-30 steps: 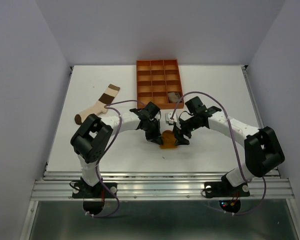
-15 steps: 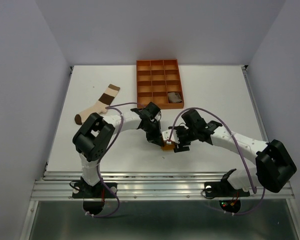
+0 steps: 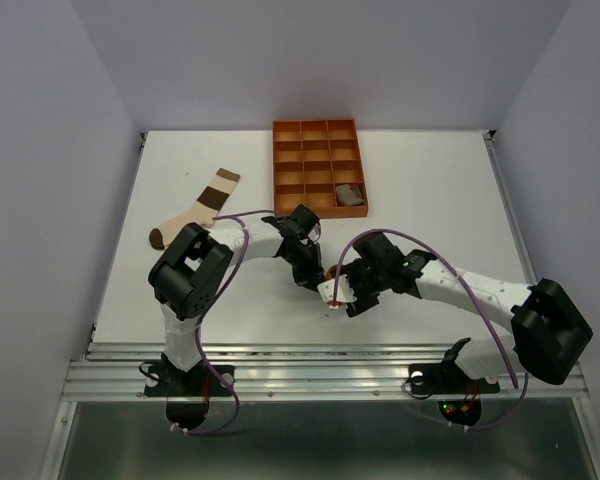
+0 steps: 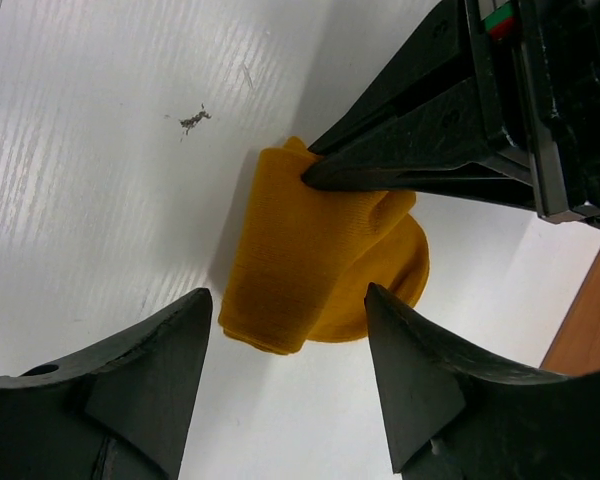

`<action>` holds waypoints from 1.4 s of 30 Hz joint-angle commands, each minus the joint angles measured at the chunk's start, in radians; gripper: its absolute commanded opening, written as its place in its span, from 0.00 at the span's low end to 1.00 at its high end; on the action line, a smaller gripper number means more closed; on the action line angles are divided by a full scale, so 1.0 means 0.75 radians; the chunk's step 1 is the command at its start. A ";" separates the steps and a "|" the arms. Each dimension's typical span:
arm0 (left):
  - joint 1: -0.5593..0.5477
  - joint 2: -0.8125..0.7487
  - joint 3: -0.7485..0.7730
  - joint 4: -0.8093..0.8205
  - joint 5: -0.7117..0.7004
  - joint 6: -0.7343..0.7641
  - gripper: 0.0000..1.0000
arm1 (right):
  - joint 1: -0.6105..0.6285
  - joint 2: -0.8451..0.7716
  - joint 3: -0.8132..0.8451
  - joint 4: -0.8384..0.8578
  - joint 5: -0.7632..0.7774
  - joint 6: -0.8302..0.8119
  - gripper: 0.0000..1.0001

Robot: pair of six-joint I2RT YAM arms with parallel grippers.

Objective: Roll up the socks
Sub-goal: Roll the sock at the center of the board.

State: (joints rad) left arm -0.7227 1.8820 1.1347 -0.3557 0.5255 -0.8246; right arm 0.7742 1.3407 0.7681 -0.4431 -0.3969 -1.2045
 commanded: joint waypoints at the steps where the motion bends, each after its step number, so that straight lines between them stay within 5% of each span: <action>1: -0.006 0.047 -0.022 -0.111 -0.075 0.011 0.00 | 0.015 -0.022 -0.022 -0.037 0.042 -0.053 0.68; 30: 0.017 0.025 -0.083 -0.027 0.042 -0.017 0.00 | 0.027 0.082 -0.094 0.069 0.002 -0.069 0.64; 42: 0.037 0.021 -0.110 0.030 0.140 0.015 0.00 | 0.013 0.174 -0.100 0.165 0.002 -0.049 0.54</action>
State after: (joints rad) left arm -0.6914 1.8839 1.0866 -0.2981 0.6243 -0.8467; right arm 0.7849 1.4296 0.7124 -0.3470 -0.3733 -1.2449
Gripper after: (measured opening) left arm 0.044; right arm 0.544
